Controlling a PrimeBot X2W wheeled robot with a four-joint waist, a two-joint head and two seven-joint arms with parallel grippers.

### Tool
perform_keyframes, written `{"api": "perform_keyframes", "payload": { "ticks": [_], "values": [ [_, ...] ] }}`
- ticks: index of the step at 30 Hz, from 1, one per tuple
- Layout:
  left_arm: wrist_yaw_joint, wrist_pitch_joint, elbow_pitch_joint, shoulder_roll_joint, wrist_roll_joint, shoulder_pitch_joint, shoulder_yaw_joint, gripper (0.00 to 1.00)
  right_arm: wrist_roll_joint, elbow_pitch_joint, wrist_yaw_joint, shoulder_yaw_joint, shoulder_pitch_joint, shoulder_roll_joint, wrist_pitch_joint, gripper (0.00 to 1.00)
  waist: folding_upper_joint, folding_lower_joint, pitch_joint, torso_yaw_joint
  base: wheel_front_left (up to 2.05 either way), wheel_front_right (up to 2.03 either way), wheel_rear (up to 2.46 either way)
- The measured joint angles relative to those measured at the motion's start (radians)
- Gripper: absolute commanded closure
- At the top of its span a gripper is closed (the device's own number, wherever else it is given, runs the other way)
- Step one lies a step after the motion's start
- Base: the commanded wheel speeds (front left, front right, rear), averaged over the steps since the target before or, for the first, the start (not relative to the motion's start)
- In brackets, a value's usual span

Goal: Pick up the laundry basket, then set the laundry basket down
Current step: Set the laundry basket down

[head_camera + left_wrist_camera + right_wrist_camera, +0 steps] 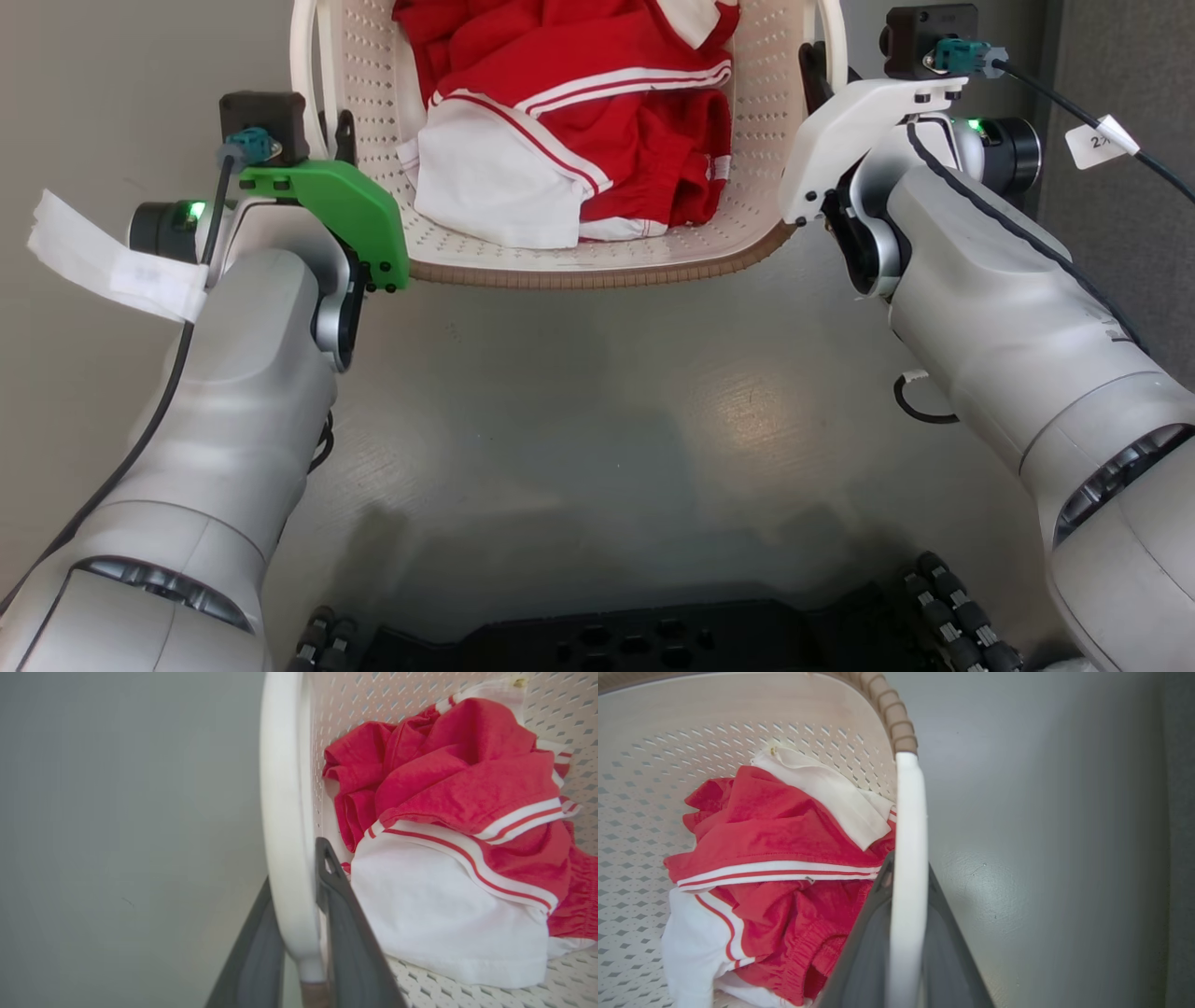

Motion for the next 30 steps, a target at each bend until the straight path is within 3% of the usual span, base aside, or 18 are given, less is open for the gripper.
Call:
{"api": "perform_keyframes", "payload": {
  "ticks": [26,28,30],
  "values": [
    [-0.019,-0.022,0.044,-0.007,0.006,-0.024,-0.005,1.0,0.001,0.009,0.0,0.016,-0.002,0.003,-0.018,1.0,0.0,-0.0001,0.043,0.006,0.0,0.0,0.0],
    [-0.022,-0.024,0.05,-0.008,0.006,-0.024,-0.005,0.99,0.001,0.011,0.0,0.017,-0.002,0.002,-0.018,0.87,0.0,-0.0001,0.044,0.006,0.0,0.0,0.0],
    [-0.022,-0.028,0.055,-0.008,0.006,-0.025,-0.006,0.59,0.001,0.015,0.001,0.022,-0.002,0.002,-0.018,0.74,0.0,-0.0001,0.045,0.007,0.0,0.0,0.0]
  ]
}}
